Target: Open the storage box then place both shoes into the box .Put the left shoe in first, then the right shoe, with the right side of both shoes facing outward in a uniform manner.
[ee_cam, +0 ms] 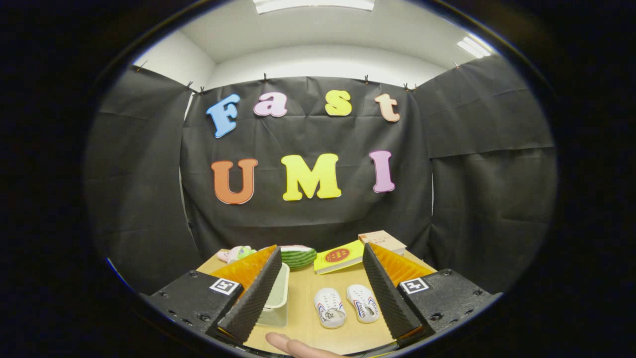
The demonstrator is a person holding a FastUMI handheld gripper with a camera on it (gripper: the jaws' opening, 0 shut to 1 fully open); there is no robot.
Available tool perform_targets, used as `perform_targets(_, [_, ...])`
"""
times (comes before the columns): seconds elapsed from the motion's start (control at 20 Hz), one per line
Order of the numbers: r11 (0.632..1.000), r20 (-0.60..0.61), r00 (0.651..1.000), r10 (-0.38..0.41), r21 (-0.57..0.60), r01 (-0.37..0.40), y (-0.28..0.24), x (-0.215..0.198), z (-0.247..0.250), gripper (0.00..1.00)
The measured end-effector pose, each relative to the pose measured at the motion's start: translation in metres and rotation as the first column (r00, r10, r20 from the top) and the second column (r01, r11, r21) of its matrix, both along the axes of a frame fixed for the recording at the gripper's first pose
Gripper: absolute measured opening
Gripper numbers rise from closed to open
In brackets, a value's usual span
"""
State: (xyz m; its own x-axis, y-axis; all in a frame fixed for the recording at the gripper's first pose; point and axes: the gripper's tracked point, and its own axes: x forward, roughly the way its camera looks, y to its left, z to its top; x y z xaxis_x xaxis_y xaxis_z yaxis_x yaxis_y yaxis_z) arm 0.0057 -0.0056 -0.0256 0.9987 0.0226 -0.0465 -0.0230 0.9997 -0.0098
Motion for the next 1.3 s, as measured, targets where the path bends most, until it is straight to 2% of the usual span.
perform_targets(0.2, [1.0,-0.019,1.0,0.002,-0.002,-0.002,-0.001,0.011,-0.008,1.0])
perform_targets(0.4, [1.0,-0.117,0.993,0.001,-0.022,-0.004,-0.006,0.057,-0.044,1.0])
perform_targets(0.5, [1.0,-0.218,0.976,0.019,-0.018,-0.023,-0.003,0.087,-0.077,1.0])
perform_targets(0.65, [0.996,-0.348,0.934,0.085,0.069,-0.065,0.003,0.129,-0.124,1.0])
perform_targets(0.85, [0.975,-0.482,0.857,0.183,0.203,-0.094,0.015,0.173,-0.169,0.99])
perform_targets(1.05, [0.931,-0.525,0.797,0.298,0.343,-0.122,0.026,0.22,-0.195,0.98])
perform_targets(1.15, [0.869,-0.529,0.739,0.417,0.472,-0.153,0.043,0.24,-0.208,0.97])
perform_targets(1.3, [0.77,-0.553,0.603,0.575,0.615,-0.17,0.06,0.255,-0.239,0.93])
